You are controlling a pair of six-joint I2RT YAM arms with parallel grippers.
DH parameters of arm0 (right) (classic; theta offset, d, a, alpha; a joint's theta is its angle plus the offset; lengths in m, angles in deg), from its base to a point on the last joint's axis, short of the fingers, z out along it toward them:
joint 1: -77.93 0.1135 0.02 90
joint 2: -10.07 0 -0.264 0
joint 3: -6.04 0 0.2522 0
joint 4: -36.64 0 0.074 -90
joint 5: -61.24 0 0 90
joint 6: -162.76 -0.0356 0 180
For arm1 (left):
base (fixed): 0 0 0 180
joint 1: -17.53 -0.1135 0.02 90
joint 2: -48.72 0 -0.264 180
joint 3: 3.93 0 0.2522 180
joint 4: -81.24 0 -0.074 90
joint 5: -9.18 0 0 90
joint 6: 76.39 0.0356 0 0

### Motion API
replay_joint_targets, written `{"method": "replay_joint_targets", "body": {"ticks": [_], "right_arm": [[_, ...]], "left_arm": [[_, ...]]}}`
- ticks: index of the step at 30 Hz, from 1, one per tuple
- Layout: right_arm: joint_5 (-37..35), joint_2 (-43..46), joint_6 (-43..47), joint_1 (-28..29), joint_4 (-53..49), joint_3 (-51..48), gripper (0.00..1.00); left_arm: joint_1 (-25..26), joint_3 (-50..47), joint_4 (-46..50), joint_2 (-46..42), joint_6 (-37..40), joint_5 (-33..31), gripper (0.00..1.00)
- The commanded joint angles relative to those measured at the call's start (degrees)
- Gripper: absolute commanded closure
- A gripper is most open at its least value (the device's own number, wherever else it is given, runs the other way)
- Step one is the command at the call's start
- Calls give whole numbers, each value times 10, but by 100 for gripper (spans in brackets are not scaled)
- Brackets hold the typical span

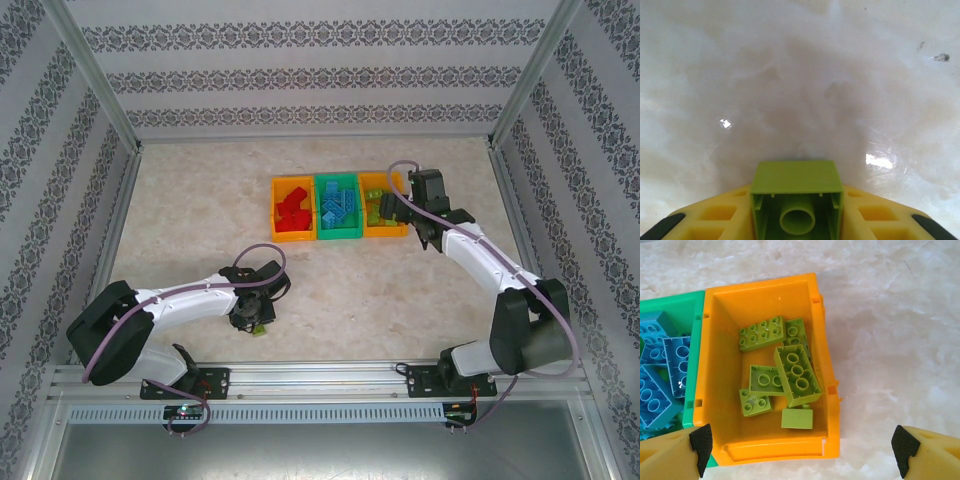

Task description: Sort the legos into containers by color

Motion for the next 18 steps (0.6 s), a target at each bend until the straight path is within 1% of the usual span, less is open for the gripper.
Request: {"method": "replay_joint_targets", "body": {"ticks": [1,4,8,12,16,18], "right_arm": [[-21,20,11,-9,3,-17,4],[-26,33,14,-22,1,-34,3],[-23,58,3,-52,8,-75,3],[-17,86,1,-64,19,-113,2],[-22,113,10,-65,24,-138,2],[-28,125,11,-67,26,-150,2]], "left_arm": [[13,5,-119,28,4,45,64],[13,34,-119,36,23,38,65],[13,123,-117,81,78,36,65],[13,270,-108,162,158,46,66],[12,444,-86,254,240,37,66],[6,520,-80,295,267,42,66]]}}
